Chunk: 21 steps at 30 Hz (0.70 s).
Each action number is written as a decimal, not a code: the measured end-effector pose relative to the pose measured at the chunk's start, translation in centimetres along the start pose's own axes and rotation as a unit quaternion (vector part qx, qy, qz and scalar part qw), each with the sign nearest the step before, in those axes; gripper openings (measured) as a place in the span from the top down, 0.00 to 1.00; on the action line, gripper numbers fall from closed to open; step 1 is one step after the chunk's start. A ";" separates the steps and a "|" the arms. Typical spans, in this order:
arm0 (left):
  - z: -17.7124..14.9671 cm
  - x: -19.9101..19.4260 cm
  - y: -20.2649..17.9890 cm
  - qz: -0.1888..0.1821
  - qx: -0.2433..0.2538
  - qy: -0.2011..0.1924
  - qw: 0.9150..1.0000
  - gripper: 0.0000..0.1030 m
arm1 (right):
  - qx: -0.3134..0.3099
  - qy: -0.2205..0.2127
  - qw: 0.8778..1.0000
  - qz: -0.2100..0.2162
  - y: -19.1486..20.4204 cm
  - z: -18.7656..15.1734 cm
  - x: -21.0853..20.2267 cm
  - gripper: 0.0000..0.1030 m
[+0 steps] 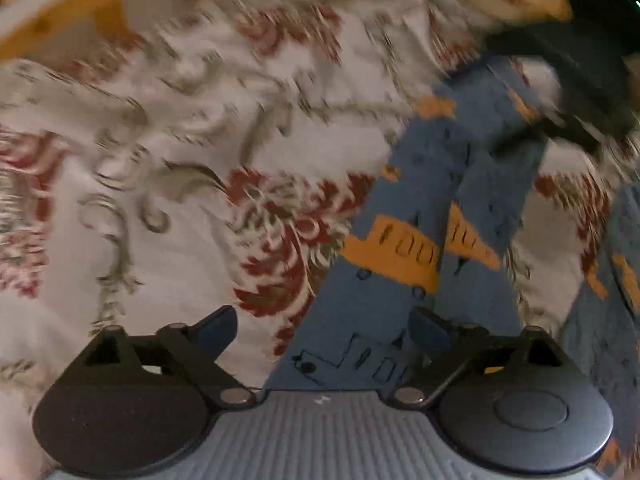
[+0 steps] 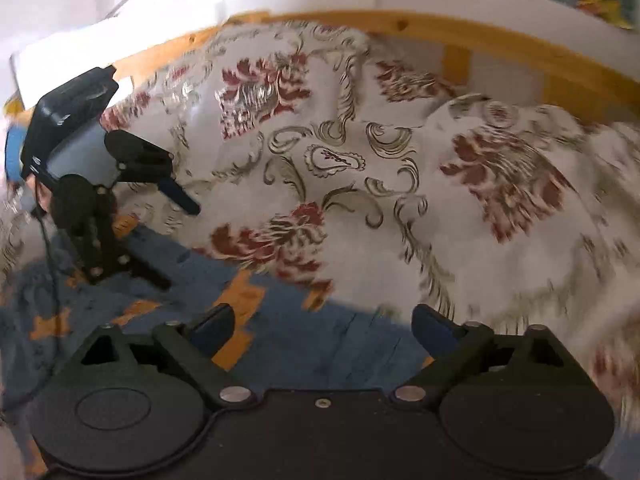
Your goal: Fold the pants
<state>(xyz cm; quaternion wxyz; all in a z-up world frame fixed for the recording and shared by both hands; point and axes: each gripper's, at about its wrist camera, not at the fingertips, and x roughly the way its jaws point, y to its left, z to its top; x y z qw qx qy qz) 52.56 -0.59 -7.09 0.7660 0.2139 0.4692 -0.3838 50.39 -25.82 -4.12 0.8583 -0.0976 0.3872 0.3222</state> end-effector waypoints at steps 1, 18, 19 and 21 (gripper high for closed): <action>-0.1 0.4 0.5 -0.012 0.001 0.012 1.000 0.12 | -0.015 0.013 1.000 0.007 -0.7 0.8 1.2 0.11; 1.4 3.2 5.0 -0.148 -0.020 0.141 0.979 0.66 | -0.112 0.186 0.963 0.157 -3.1 3.6 9.8 0.61; 1.4 3.4 4.9 -0.146 -0.018 0.144 0.979 0.68 | -0.115 0.191 0.961 0.163 -3.0 3.6 10.0 0.64; 1.2 3.5 4.8 -0.134 -0.018 0.141 0.981 0.81 | -0.122 0.197 0.958 0.167 -2.8 3.6 10.1 0.76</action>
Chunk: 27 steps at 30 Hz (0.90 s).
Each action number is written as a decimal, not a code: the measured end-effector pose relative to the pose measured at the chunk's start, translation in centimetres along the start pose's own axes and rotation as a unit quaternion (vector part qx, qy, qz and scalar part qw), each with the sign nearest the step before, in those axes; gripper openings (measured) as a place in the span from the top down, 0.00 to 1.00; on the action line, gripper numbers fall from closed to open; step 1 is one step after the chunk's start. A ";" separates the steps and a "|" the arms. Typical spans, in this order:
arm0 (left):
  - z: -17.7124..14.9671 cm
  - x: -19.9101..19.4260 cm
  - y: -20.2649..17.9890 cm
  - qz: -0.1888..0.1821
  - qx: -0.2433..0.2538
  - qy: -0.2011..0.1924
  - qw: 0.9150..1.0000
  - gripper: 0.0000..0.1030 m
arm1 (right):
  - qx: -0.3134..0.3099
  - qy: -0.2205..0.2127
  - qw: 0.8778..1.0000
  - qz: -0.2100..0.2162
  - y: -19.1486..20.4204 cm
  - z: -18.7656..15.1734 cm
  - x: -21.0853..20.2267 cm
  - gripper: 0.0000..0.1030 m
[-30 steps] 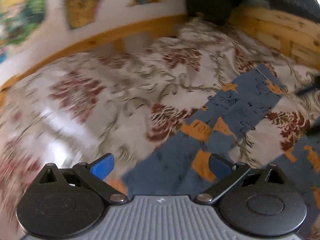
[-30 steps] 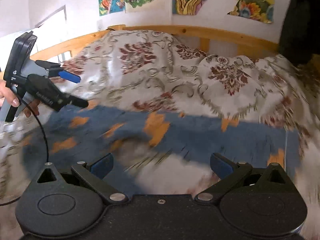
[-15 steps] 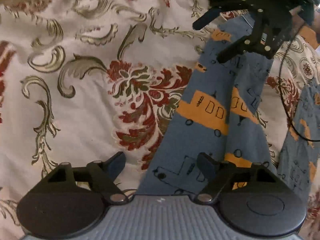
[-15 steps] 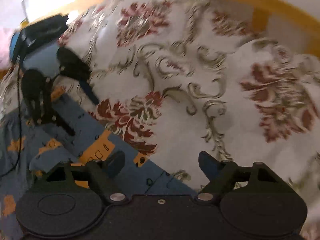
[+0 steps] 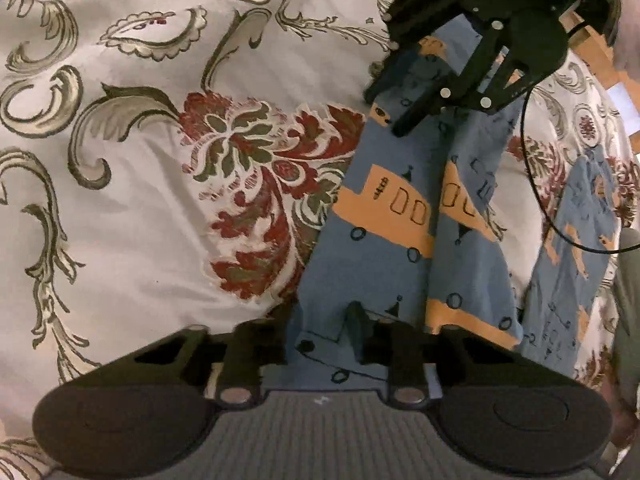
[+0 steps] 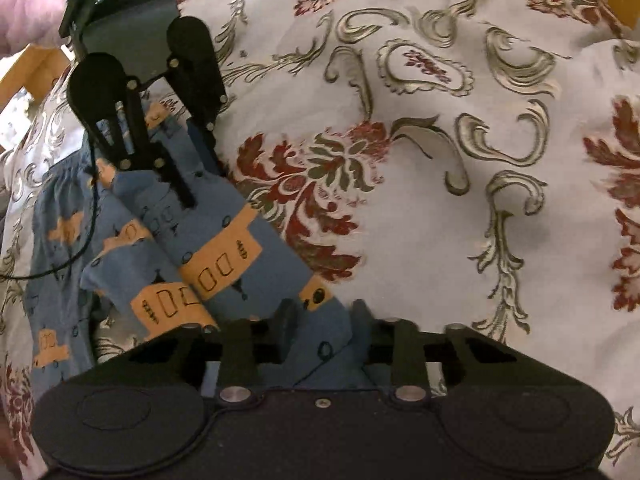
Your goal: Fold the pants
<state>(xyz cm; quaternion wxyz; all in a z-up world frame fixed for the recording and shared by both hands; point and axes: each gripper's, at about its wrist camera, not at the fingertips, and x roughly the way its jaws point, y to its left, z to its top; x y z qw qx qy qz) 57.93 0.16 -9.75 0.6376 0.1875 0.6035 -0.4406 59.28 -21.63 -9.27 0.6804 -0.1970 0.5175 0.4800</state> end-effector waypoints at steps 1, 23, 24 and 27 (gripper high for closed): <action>0.0 0.2 0.0 0.010 -0.006 -0.004 1.000 0.89 | -0.009 0.003 1.000 -0.004 0.2 0.0 0.0 0.79; 0.9 -3.2 -2.8 0.257 -0.080 -0.118 0.956 0.98 | -0.051 -0.058 0.969 -0.236 2.1 3.1 -0.5 0.99; 1.0 -2.6 -2.2 0.248 -0.082 -0.112 0.959 0.98 | -0.051 -0.048 0.970 -0.235 1.8 3.2 0.3 0.98; 0.2 -2.4 -0.9 0.212 -0.103 -0.129 0.963 0.87 | -0.041 -0.031 0.972 -0.228 1.3 3.1 1.8 0.86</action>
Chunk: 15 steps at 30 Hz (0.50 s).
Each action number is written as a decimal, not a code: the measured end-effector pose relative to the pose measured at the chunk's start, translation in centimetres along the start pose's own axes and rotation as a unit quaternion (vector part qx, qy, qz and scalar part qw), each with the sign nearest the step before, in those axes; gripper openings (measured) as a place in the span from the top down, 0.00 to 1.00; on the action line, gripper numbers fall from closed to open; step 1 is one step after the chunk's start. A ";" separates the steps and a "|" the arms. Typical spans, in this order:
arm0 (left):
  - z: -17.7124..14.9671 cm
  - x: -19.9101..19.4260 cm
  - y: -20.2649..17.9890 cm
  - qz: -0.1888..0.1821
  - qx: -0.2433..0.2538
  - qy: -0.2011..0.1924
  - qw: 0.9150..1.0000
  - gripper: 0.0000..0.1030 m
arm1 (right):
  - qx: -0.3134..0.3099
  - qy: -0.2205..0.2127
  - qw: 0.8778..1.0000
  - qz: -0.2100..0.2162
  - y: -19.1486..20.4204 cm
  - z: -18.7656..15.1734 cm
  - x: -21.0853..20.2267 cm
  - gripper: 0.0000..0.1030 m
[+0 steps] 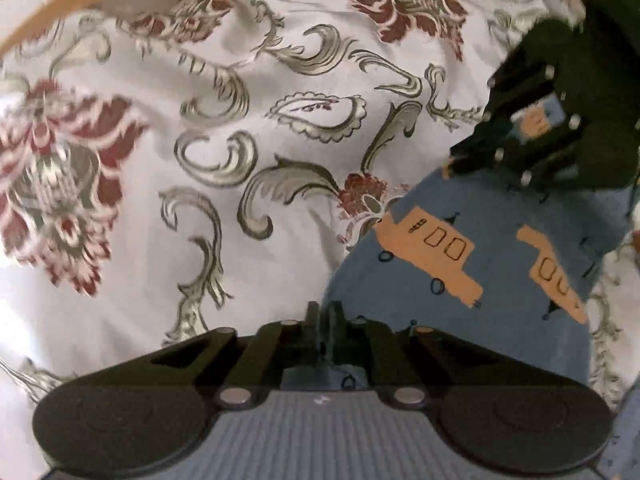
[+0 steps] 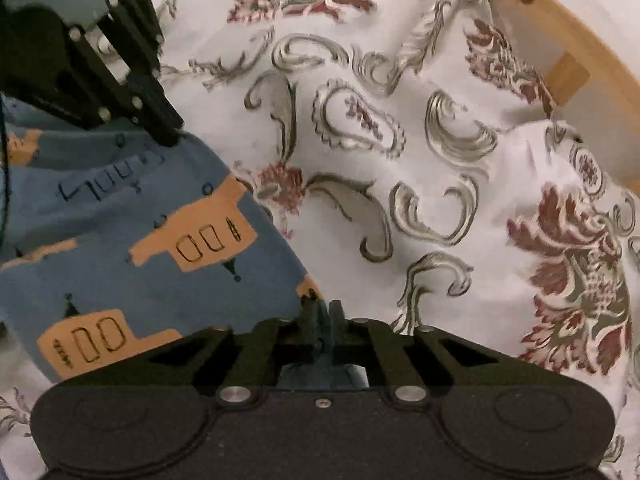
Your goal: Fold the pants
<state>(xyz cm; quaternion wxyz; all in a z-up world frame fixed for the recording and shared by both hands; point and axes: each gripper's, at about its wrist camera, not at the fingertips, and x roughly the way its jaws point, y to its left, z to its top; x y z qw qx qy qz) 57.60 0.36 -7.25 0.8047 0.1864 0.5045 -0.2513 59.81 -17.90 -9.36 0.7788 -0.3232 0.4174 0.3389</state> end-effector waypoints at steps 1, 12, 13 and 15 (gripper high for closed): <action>-0.6 -0.6 0.6 -0.012 -0.010 -0.007 1.000 0.74 | 0.006 -0.004 1.000 0.001 -0.1 -0.1 -0.3 0.79; -8.4 -8.5 11.7 -0.129 -0.118 -0.002 0.984 0.11 | 0.037 -0.071 0.979 0.187 -0.1 4.1 -3.6 0.03; -8.9 -8.2 12.5 -0.139 -0.120 0.010 0.983 0.11 | 0.029 -0.072 0.975 0.209 0.6 5.0 -3.3 0.03; -9.5 -8.0 13.2 -0.148 -0.112 0.022 0.982 0.11 | 0.013 -0.063 0.967 0.246 2.1 7.2 -2.2 0.01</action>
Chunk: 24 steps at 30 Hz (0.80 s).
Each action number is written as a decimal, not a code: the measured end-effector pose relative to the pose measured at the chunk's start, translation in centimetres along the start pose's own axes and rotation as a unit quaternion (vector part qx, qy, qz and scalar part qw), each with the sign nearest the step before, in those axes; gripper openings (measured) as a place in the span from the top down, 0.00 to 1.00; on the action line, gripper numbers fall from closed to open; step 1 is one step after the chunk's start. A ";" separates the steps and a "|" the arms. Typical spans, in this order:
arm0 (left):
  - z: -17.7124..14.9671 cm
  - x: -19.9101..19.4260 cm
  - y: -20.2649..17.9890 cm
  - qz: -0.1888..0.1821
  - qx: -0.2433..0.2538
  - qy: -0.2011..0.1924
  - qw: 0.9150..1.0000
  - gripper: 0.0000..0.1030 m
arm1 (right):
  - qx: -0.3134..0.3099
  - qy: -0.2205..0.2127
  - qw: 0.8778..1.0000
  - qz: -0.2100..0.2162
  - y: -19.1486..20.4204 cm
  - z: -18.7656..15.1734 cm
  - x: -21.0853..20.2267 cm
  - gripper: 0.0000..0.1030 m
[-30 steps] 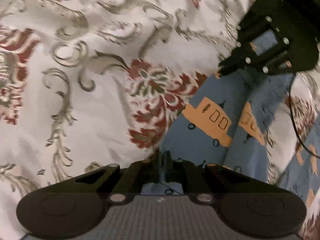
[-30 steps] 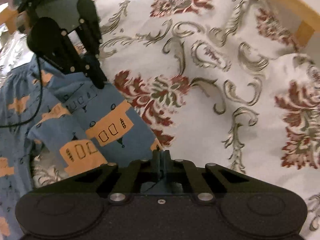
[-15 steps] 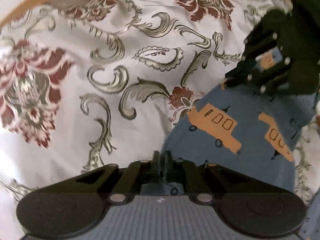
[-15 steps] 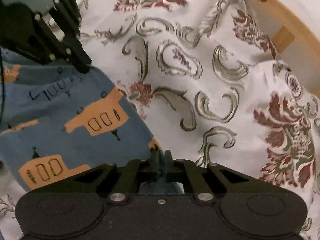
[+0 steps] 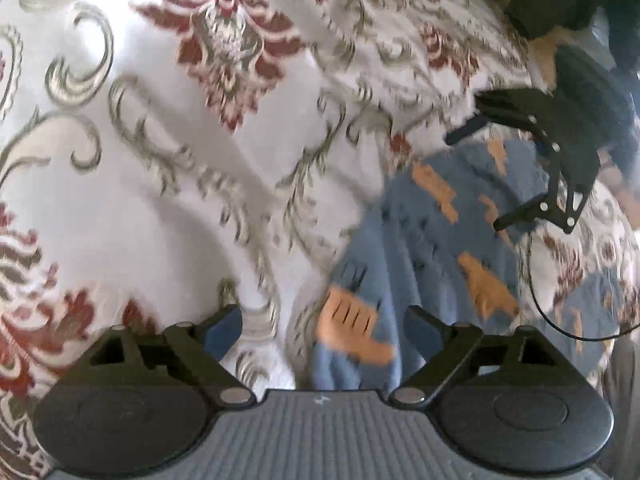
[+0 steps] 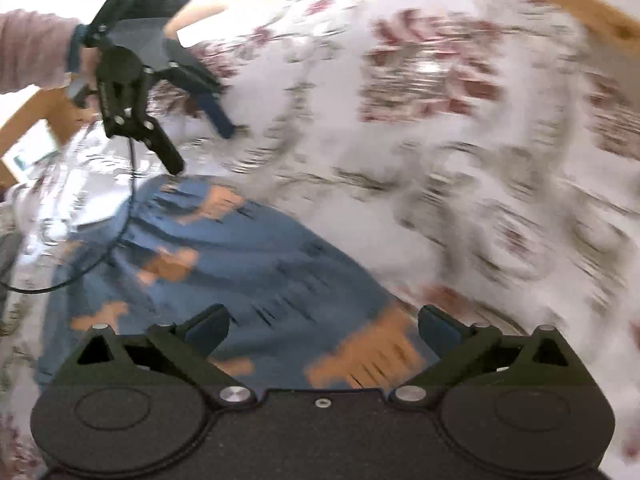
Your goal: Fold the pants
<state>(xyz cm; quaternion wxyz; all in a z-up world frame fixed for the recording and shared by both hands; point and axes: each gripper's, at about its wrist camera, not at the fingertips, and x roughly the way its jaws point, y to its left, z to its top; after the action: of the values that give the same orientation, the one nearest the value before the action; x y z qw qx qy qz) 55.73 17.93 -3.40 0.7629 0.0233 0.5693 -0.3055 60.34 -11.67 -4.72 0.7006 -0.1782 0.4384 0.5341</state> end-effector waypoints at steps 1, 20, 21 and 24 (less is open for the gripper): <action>-0.4 -0.1 0.1 -0.005 0.006 0.000 1.000 0.11 | -0.005 0.007 1.000 0.010 0.3 0.8 1.0 0.01; 0.8 4.2 1.1 -0.059 0.051 0.125 0.989 0.67 | -0.037 0.096 0.994 0.017 -1.5 4.4 7.1 0.35; 0.9 4.3 1.0 -0.052 0.052 0.127 0.989 0.69 | -0.038 0.098 0.994 0.018 -1.7 4.4 7.1 0.37; 0.7 4.6 1.0 -0.041 0.054 0.129 0.989 0.78 | -0.029 0.104 0.994 0.017 -2.4 4.7 7.3 0.44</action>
<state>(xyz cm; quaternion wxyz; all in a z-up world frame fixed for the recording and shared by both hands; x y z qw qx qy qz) 57.60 16.44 -7.50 0.6679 0.0807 0.6457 -0.3613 64.77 -4.88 -8.52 0.6361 -0.2459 0.4964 0.5371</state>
